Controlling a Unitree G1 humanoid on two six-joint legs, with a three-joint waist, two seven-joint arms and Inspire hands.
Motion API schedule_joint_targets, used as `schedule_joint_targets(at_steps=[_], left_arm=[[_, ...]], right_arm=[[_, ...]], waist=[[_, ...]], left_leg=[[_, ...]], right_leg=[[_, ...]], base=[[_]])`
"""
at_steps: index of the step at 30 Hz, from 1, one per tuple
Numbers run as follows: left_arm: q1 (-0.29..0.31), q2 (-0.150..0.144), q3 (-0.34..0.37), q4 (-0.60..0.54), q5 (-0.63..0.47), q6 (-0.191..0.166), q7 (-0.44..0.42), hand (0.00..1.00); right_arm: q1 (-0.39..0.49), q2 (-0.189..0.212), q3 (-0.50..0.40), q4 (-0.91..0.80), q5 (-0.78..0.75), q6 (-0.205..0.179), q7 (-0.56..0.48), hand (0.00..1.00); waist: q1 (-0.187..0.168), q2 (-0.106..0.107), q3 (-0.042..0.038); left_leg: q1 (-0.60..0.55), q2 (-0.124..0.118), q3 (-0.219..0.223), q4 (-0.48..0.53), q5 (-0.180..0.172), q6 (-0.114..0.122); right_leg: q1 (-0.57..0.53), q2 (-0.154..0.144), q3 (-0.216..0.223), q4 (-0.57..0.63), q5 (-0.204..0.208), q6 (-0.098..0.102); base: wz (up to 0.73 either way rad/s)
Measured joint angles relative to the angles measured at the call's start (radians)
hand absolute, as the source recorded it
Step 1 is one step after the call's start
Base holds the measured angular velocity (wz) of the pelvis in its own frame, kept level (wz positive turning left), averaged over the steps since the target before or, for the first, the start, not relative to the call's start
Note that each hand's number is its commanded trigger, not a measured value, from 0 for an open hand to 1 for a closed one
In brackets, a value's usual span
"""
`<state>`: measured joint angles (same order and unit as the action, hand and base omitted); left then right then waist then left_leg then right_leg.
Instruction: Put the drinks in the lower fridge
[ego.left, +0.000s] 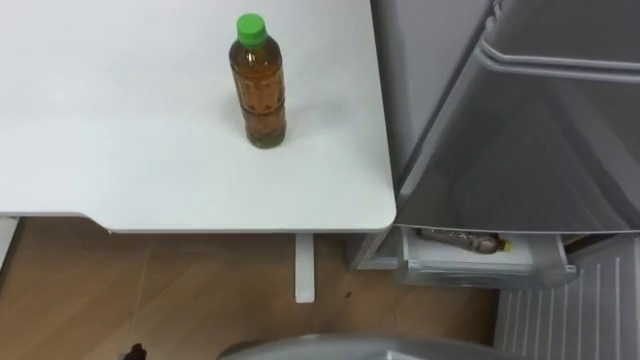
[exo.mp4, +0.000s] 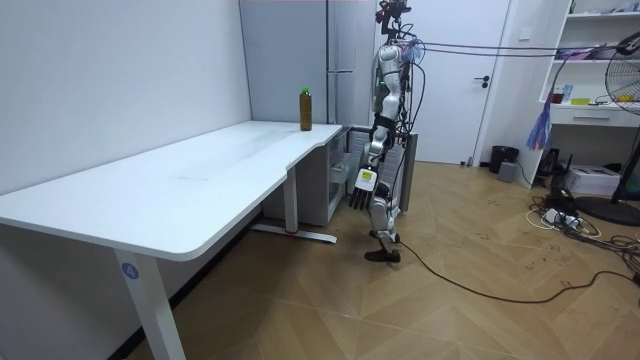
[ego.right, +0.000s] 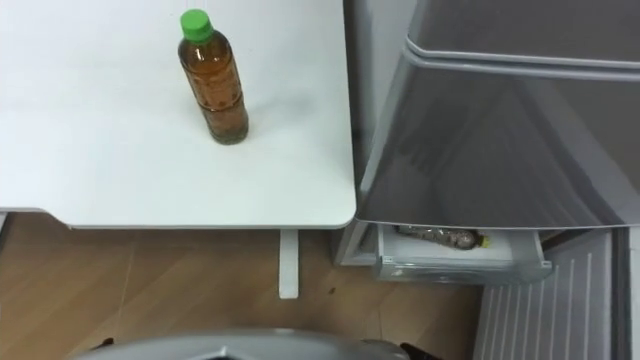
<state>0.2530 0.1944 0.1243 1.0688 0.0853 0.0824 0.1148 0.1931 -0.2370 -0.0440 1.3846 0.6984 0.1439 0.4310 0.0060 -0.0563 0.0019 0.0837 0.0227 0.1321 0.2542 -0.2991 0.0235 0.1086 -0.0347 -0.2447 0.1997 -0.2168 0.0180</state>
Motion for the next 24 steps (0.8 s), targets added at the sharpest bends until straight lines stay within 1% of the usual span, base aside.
schedule_joint_targets(at_steps=[1, 2, 3, 4, 5, 6, 7, 8, 9, 11, 12, 14, 15, 16, 17, 18, 19, 21, 23, 24], left_arm=[[-0.004, -0.01, 0.013, 0.003, -0.042, 0.0, 0.012, 0.0], [-0.008, -0.014, 0.017, 0.006, -0.069, 0.0, 0.014, 0.0], [-0.009, -0.021, 0.02, 0.016, -0.127, 0.0, 0.014, 0.0], [-0.022, -0.029, 0.021, 0.019, -0.192, 0.0, 0.018, 0.0], [-0.021, -0.034, 0.022, 0.024, -0.255, -0.001, 0.03, 0.0], [-0.023, -0.036, 0.023, 0.024, -0.287, -0.001, 0.036, 0.0], [-0.023, -0.038, 0.026, 0.024, -0.348, -0.002, 0.046, 0.0], [-0.024, -0.039, 0.033, 0.023, -0.403, -0.002, 0.058, 0.0], [-0.026, -0.039, 0.037, 0.022, -0.43, -0.002, 0.063, 0.0], [-0.038, -0.04, 0.063, 0.022, -0.528, -0.005, 0.079, 0.0], [-0.037, -0.041, 0.073, 0.022, -0.555, -0.006, 0.081, 0.0], [-0.04, -0.044, 0.118, 0.018, -0.654, -0.012, 0.107, 0.0], [-0.04, -0.045, 0.122, 0.018, -0.687, -0.015, 0.115, 0.0], [-0.043, -0.048, 0.13, 0.017, -0.755, -0.018, 0.126, 0.0], [-0.044, -0.049, 0.13, 0.014, -0.823, -0.018, 0.135, 0.0], [-0.045, -0.05, 0.134, 0.013, -0.849, -0.018, 0.139, 0.0], [-0.044, -0.052, 0.153, 0.013, -0.894, -0.018, 0.143, 0.0], [-0.046, -0.054, 0.187, 0.008, -0.966, -0.019, 0.16, 0.0], [-0.039, -0.065, 0.242, -0.041, -1.071, -0.02, 0.211, 0.0], [-0.037, -0.067, 0.251, -0.056, -1.089, -0.021, 0.224, 0.0]], right_arm=[[-0.005, 0.003, 0.0, 0.001, -0.012, -0.003, -0.018, 0.0], [-0.01, 0.004, 0.0, 0.001, -0.022, -0.005, -0.026, 0.0], [-0.017, 0.004, 0.002, 0.002, -0.038, -0.011, -0.043, 0.0], [-0.027, 0.004, 0.001, 0.0, -0.063, -0.013, -0.061, 0.0], [-0.039, 0.005, 0.001, -0.004, -0.089, -0.013, -0.083, 0.0], [-0.043, 0.007, 0.001, -0.007, -0.105, -0.013, -0.093, 0.0], [-0.049, 0.01, 0.001, -0.014, -0.127, -0.015, -0.114, 0.0], [-0.052, 0.016, 0.0, -0.026, -0.144, -0.015, -0.137, 0.0], [-0.053, 0.02, 0.0, -0.031, -0.148, -0.017, -0.148, 0.0], [-0.061, 0.028, -0.01, -0.047, -0.176, -0.024, -0.178, 0.0], [-0.064, 0.028, -0.019, -0.051, -0.193, -0.024, -0.182, 0.0], [-0.061, 0.028, -0.02, -0.057, -0.229, -0.04, -0.204, 0.0], [-0.059, 0.028, -0.02, -0.06, -0.232, -0.043, -0.21, 0.0], [-0.057, 0.028, -0.02, -0.067, -0.234, -0.044, -0.225, 0.0], [-0.057, 0.027, -0.02, -0.066, -0.233, -0.043, -0.237, 0.0], [-0.056, 0.027, -0.022, -0.066, -0.233, -0.043, -0.241, 0.0], [-0.055, 0.027, -0.026, -0.066, -0.235, -0.043, -0.247, 0.0], [-0.055, 0.028, -0.032, -0.068, -0.24, -0.042, -0.252, 0.0], [-0.054, 0.029, -0.038, -0.07, -0.252, -0.041, -0.268, 0.0], [-0.054, 0.029, -0.038, -0.071, -0.259, -0.041, -0.269, 0.0]], waist=[[-0.002, -0.004, 0.0008], [-0.003, -0.005, 0.001], [-0.001, -0.001, -0.0009], [0.0, -0.002, -0.0003], [0.0, -0.003, 0.0002], [0.001, -0.003, 0.0014], [0.003, -0.003, 0.0035], [0.003, -0.001, 0.0037], [0.003, 0.0, 0.004], [0.004, 0.011, 0.0044], [0.006, 0.015, 0.0056], [0.008, 0.028, 0.0083], [0.009, 0.03, 0.0097], [0.013, 0.042, 0.0078], [0.015, 0.043, 0.0112], [0.016, 0.046, 0.0116], [0.019, 0.05, 0.0097], [0.023, 0.051, 0.0089], [0.028, 0.048, 0.0084], [0.029, 0.047, 0.0079]], left_leg=[[0.0, -0.002, -0.001, 0.003, 0.0, 0.0], [0.0, -0.002, -0.002, 0.004, 0.0, 0.0], [0.0, -0.003, -0.004, 0.005, 0.0, 0.0], [0.0, -0.003, -0.008, 0.005, 0.001, 0.001], [0.003, -0.002, -0.014, 0.006, 0.001, 0.001], [0.009, -0.002, -0.014, 0.006, 0.001, 0.001], [0.016, -0.002, -0.014, 0.004, 0.001, 0.001], [0.02, -0.002, -0.016, 0.004, 0.001, 0.001], [0.02, -0.001, -0.018, 0.003, 0.001, 0.001], [0.02, 0.0, -0.029, -0.003, 0.0, 0.001], [0.024, 0.001, -0.03, -0.006, 0.0, 0.002], [0.037, 0.001, -0.029, -0.015, 0.002, 0.002], [0.039, 0.001, -0.029, -0.016, 0.002, 0.002], [0.04, 0.001, -0.028, -0.017, 0.002, 0.002], [0.043, 0.001, -0.029, -0.019, 0.003, 0.001], [0.046, 0.0, -0.028, -0.021, 0.003, 0.001], [0.051, 0.001, -0.027, -0.026, 0.004, 0.001], [0.054, -0.001, -0.026, -0.035, 0.007, 0.0], [0.058, -0.002, -0.022, -0.042, 0.009, 0.0], [0.059, -0.002, -0.023, -0.044, 0.009, 0.001]], right_leg=[[0.0, 0.0, 0.002, -0.002, 0.0, 0.0], [0.0, 0.001, 0.004, -0.004, 0.001, 0.0], [0.004, 0.002, 0.009, -0.014, 0.003, 0.001], [0.005, 0.002, 0.011, -0.017, 0.005, 0.001], [0.006, 0.002, 0.015, -0.017, 0.007, 0.001], [0.009, 0.003, 0.02, -0.017, 0.007, 0.001], [0.015, 0.004, 0.022, -0.018, 0.007, 0.001], [0.017, 0.004, 0.023, -0.018, 0.007, 0.001], [0.017, 0.004, 0.023, -0.018, 0.007, 0.001], [0.019, 0.007, 0.026, -0.017, 0.01, 0.0], [0.02, 0.007, 0.026, -0.017, 0.012, 0.0], [0.028, 0.008, 0.026, -0.017, 0.013, -0.001], [0.029, 0.008, 0.026, -0.016, 0.013, -0.001], [0.029, 0.009, 0.026, -0.015, 0.013, -0.001], [0.03, 0.009, 0.026, -0.015, 0.013, -0.001], [0.031, 0.009, 0.026, -0.015, 0.013, -0.001], [0.033, 0.009, 0.025, -0.015, 0.013, -0.001], [0.03, 0.009, 0.025, -0.015, 0.013, -0.001], [0.027, 0.01, 0.033, -0.015, 0.013, -0.001], [0.027, 0.01, 0.036, -0.015, 0.013, -0.001]], base=[[-0.08], [-0.07], [-0.05], [-0.04], [-0.06], [-0.11], [-0.14], [-0.11], [-0.03], [0.0], [-0.07], [-0.05], [0.0], [0.0], [0.0], [0.0], [-0.03], [-0.05], [-0.07], [-0.07]])
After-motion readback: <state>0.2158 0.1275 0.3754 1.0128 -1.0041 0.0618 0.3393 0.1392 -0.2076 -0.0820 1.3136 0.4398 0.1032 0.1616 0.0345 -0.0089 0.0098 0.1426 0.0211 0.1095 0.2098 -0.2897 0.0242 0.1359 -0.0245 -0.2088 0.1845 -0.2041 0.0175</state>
